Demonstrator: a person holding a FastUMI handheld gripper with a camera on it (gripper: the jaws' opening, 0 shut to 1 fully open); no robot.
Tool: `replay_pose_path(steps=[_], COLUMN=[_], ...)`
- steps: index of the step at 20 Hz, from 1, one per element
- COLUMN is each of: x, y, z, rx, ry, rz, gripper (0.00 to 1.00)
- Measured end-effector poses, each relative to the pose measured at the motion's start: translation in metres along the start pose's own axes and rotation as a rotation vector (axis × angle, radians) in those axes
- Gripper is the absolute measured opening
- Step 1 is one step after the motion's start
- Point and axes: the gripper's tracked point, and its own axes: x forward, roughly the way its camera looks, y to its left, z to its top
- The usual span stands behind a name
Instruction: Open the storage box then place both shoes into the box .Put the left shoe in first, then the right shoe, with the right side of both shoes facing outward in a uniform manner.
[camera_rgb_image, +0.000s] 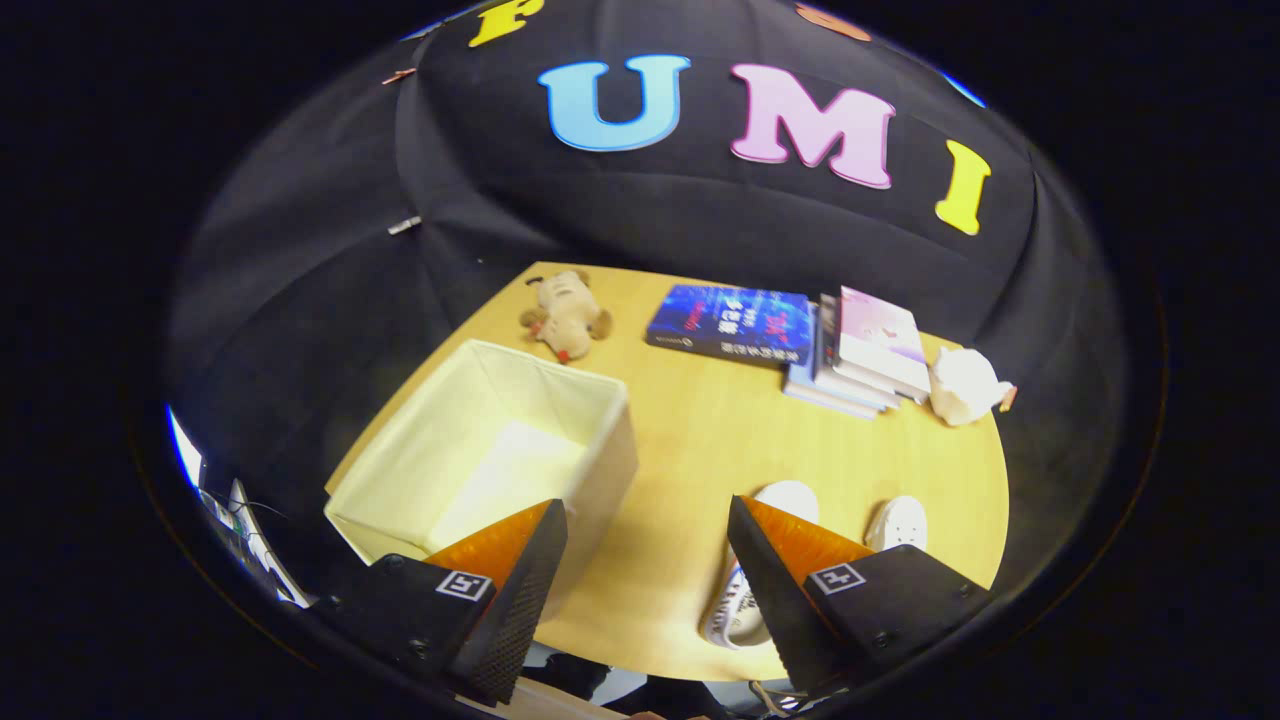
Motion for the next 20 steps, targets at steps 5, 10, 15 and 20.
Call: replay_pose_path(steps=[5, 10, 15, 20], x=[0.015, 0.047, 0.074, 0.094], y=[-0.067, -0.111, -0.132, -0.135], z=[-0.049, -0.102, -0.14, -0.154], rx=[0.044, 0.044, 0.083, 0.171], ry=[0.088, 0.183, 0.266, 0.298], rz=[-0.072, -0.1, -0.091, -0.039], gripper=[0.99, 0.99, 0.99, 0.89])
